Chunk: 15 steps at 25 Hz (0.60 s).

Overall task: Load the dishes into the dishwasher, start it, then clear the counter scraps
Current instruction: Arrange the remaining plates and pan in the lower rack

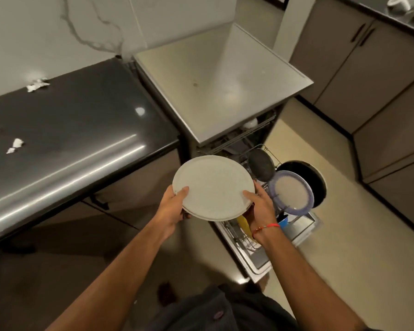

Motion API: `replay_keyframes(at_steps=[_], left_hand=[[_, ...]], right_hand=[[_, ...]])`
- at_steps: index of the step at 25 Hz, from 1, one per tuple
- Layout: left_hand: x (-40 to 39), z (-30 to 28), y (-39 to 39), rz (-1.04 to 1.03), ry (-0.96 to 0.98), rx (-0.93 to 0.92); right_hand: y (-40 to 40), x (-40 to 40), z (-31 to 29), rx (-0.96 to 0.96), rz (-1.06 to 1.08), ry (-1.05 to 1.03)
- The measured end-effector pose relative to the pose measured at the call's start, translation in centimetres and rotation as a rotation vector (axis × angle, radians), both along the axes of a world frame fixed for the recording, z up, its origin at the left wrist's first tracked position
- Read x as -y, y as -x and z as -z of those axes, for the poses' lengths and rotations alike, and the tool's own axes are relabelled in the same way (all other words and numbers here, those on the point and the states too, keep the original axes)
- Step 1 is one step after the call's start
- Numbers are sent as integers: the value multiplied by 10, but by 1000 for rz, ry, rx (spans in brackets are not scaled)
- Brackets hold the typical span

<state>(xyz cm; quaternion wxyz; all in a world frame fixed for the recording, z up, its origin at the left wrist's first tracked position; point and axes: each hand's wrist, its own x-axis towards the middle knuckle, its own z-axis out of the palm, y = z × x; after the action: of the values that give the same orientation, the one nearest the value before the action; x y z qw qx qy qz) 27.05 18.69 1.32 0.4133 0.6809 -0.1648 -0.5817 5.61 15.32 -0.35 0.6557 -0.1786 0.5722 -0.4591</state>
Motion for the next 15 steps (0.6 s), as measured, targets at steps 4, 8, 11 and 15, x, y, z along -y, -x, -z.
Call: replay_keyframes(at_steps=[4, 8, 11, 15], left_hand=[[28, 35, 108, -103, -140, -221], [63, 61, 200, -74, -263, -242], [108, 99, 234, 68, -221, -78], [177, 175, 261, 249, -109, 35]], right_hand=[[100, 21, 15, 46, -116, -109], [190, 65, 24, -70, -193, -149], [224, 114, 47, -266, -249, -93], [226, 193, 130, -686, -353, 84]])
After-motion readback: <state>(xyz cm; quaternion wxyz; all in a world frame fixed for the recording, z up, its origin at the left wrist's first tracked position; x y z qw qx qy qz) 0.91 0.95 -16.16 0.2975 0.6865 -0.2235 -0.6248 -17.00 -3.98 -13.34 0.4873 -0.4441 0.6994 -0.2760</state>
